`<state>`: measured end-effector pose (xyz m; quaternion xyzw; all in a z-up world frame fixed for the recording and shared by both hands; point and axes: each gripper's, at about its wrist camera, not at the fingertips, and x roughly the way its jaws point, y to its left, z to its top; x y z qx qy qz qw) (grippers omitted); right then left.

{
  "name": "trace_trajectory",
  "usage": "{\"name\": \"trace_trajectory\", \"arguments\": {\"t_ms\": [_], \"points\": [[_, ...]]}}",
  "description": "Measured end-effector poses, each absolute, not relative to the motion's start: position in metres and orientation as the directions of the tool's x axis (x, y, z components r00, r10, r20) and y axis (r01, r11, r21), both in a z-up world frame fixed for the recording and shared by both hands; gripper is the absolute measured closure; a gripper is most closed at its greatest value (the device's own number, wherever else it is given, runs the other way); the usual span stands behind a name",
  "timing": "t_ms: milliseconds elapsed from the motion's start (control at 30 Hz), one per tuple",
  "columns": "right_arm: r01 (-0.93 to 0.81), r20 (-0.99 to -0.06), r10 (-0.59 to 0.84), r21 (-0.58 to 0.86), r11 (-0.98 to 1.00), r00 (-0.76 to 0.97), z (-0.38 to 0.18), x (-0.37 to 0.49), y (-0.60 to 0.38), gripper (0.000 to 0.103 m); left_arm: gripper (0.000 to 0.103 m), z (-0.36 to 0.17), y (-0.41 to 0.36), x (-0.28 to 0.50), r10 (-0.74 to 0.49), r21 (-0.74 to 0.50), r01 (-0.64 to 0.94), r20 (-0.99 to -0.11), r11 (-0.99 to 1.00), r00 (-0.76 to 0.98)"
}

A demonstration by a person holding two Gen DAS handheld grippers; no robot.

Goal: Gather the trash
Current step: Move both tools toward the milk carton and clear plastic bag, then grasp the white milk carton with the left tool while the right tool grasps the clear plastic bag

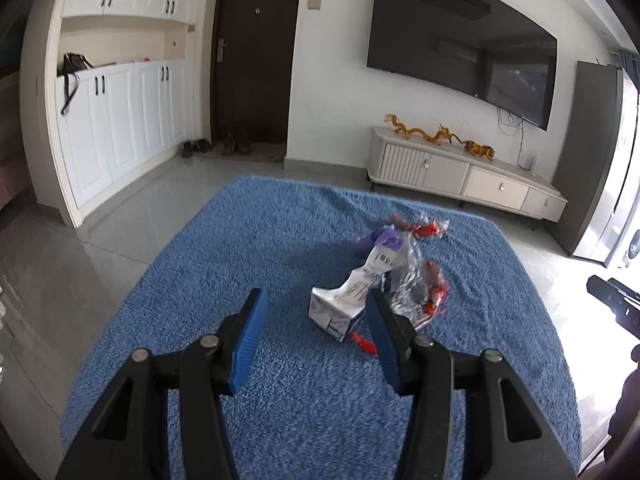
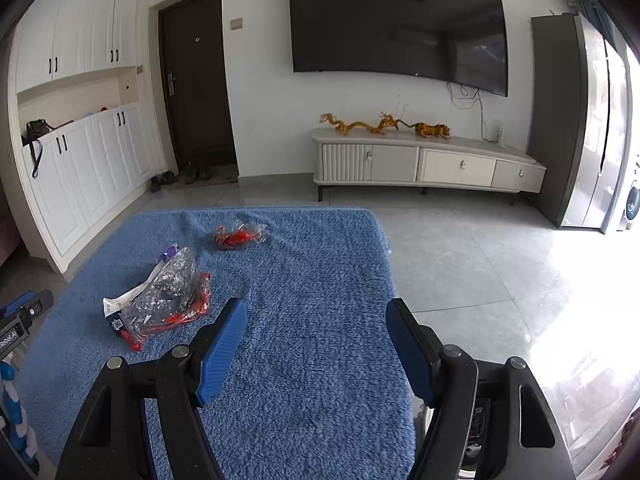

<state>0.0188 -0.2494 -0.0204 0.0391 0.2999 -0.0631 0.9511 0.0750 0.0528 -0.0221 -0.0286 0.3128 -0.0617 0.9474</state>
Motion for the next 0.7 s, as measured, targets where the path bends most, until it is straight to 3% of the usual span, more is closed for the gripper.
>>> {"name": "trace_trajectory", "arguments": {"t_ms": [167, 300, 433, 700], "points": [[0.086, -0.607, -0.008, 0.099, 0.991, 0.794, -0.034, 0.039, -0.245, 0.032, 0.054, -0.042, 0.075, 0.097, -0.199, -0.156, 0.128, -0.646, 0.979, 0.736], [0.021, -0.641, 0.093, 0.168, 0.986, 0.762, -0.051, 0.065, -0.235, 0.034, 0.054, -0.054, 0.08, 0.117, -0.331, -0.239, 0.229, -0.675, 0.944, 0.66], [-0.038, -0.661, 0.205, 0.259, 0.965, 0.722, -0.067, 0.093, -0.225, 0.044, 0.054, -0.06, 0.065, 0.137, -0.384, -0.231, 0.318, -0.697, 0.92, 0.605], [-0.1, -0.685, 0.3, 0.317, 0.943, 0.664, -0.092, 0.132, -0.207, 0.045, 0.054, -0.067, 0.037, 0.164, -0.415, -0.19, 0.422, -0.73, 0.887, 0.543]]}}
